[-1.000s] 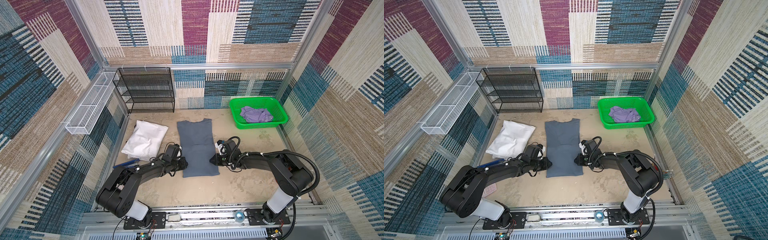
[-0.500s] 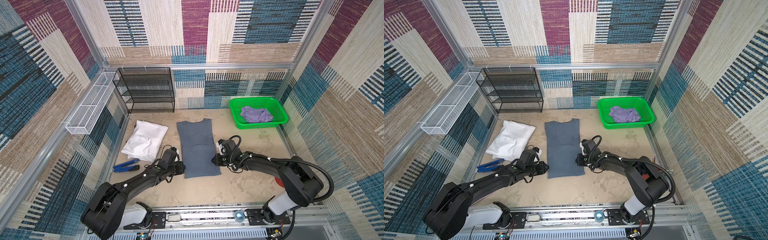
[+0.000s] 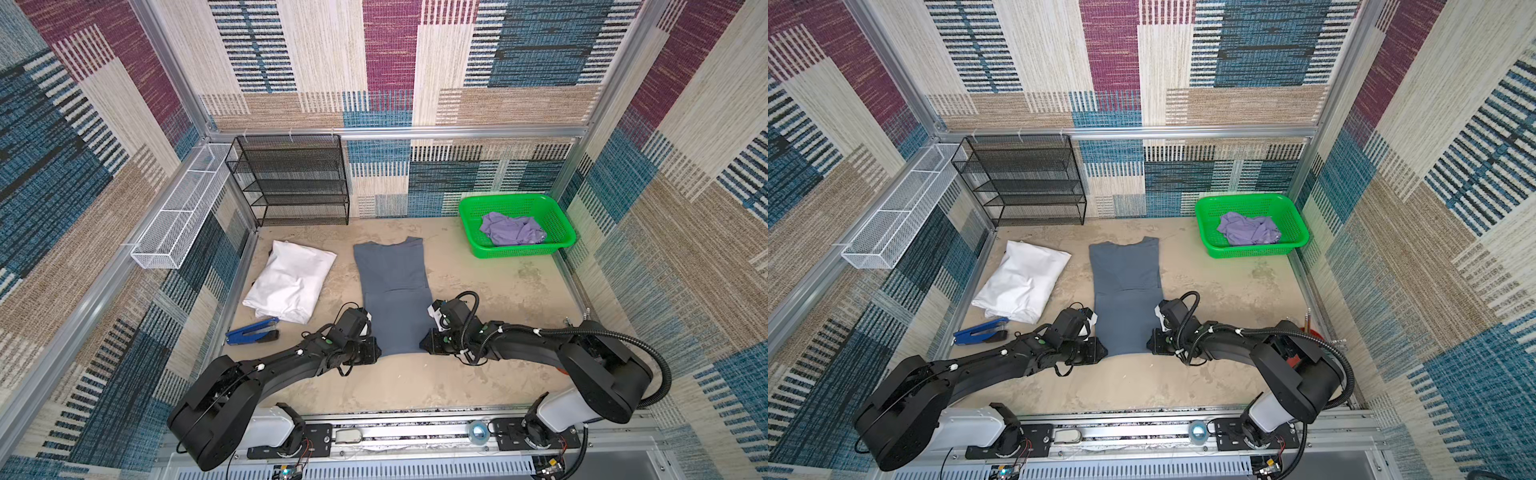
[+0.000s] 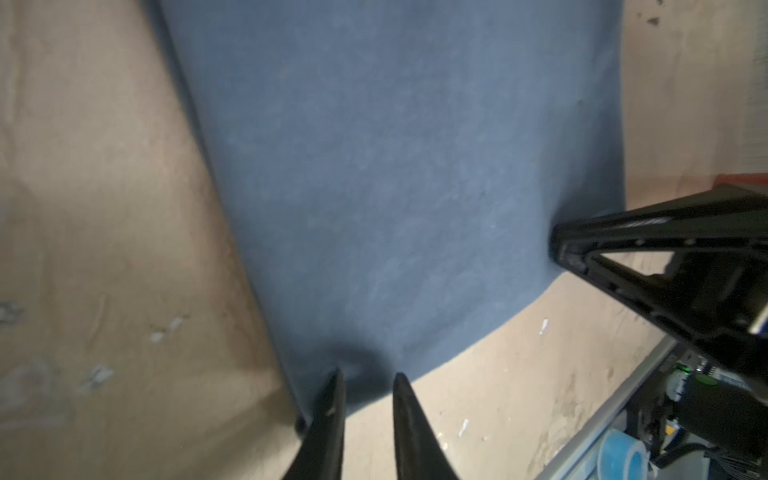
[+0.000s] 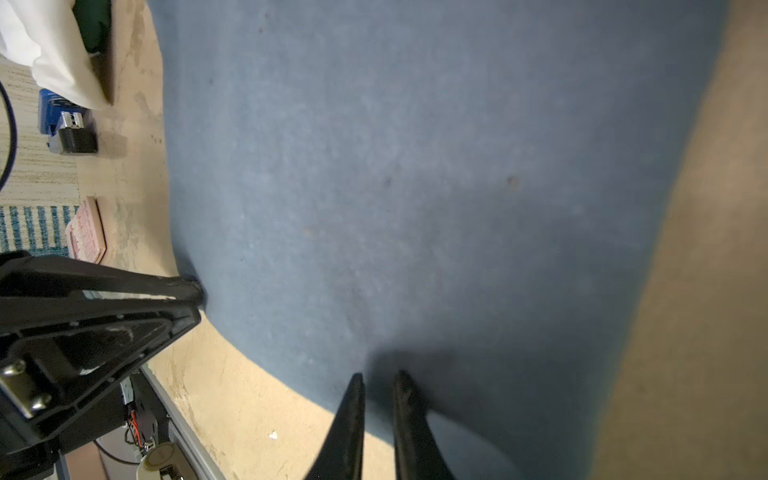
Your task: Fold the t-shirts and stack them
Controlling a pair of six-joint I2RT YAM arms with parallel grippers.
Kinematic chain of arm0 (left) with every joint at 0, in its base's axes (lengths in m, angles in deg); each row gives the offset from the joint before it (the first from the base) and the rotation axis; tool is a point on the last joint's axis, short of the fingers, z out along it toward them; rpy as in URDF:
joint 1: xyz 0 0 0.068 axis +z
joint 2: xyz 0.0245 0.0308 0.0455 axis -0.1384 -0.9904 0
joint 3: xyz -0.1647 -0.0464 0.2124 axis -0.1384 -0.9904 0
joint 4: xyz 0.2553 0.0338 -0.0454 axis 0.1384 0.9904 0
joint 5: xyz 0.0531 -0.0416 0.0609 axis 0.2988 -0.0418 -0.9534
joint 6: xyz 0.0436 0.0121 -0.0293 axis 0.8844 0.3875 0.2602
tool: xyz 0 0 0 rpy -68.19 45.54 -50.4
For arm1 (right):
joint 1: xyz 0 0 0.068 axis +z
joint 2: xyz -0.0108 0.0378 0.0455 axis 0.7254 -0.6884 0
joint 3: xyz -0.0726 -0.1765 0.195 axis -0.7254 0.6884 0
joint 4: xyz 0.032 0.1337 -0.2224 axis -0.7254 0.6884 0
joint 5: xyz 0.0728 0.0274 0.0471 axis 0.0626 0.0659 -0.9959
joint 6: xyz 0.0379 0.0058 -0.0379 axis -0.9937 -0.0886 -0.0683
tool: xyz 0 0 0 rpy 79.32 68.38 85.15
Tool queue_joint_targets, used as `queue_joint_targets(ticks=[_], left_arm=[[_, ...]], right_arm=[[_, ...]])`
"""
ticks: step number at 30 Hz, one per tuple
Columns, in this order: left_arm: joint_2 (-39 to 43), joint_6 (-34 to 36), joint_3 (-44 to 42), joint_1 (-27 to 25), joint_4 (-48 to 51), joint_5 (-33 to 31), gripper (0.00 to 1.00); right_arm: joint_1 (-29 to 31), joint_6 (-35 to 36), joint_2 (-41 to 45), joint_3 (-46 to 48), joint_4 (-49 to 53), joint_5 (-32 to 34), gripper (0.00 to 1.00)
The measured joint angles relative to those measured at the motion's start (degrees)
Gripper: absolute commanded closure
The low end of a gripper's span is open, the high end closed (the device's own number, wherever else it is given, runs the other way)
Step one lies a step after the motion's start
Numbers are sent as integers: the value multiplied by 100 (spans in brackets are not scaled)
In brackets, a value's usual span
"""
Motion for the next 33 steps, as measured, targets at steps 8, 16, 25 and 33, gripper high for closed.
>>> queue_joint_targets(ticks=[8,16,25,33], left_arm=[[-2,-28,13,-4,114,-131,77],[13,-31,20,-7,162,-133,77],[79,-66,-20,-7,205,-205,77],[92,-155,-44,-4,166,-221,77]], right_arm=[[-11,-39,442,66,400,420,75],[144,168,378,-595,-42,-186,76],[691,-275,-780,-787,-1582,-1447,78],[745,-468,-1213,-743,-1751,-1458,78]])
